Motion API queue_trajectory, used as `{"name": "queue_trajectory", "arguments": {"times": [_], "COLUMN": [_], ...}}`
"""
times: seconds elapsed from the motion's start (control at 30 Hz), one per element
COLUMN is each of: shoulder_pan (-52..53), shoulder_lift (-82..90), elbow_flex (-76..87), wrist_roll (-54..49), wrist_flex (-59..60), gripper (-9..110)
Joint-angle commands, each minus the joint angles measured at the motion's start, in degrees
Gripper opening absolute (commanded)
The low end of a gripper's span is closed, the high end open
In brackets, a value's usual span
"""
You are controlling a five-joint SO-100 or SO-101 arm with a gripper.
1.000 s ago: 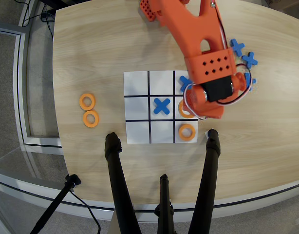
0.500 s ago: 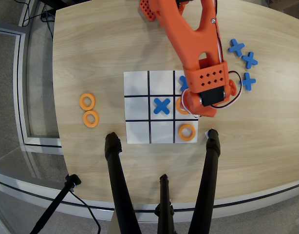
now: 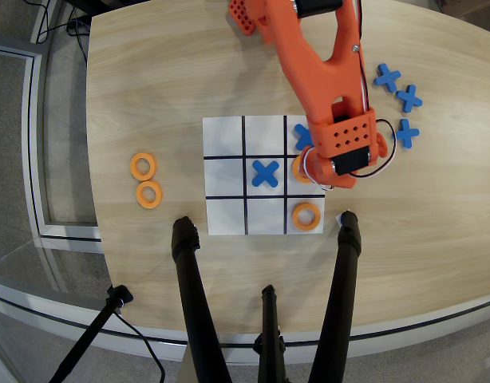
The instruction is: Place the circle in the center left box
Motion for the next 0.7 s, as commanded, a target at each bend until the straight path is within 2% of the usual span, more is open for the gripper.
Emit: {"name": "queue_trajectory", "arguments": {"times": [0.0,0.53,0.67], "shoulder_pan": [0.44,1.76,2.02], "shoulder_lift": [-0.7,-2.11,-1.58], "elbow_flex": [-2.55,-4.31,-4.92], "wrist_roll": [0.44,-0.18,-0.26], "wrist_flex": [-0.88,-0.35,1.05], "gripper": [0,0,9]}}
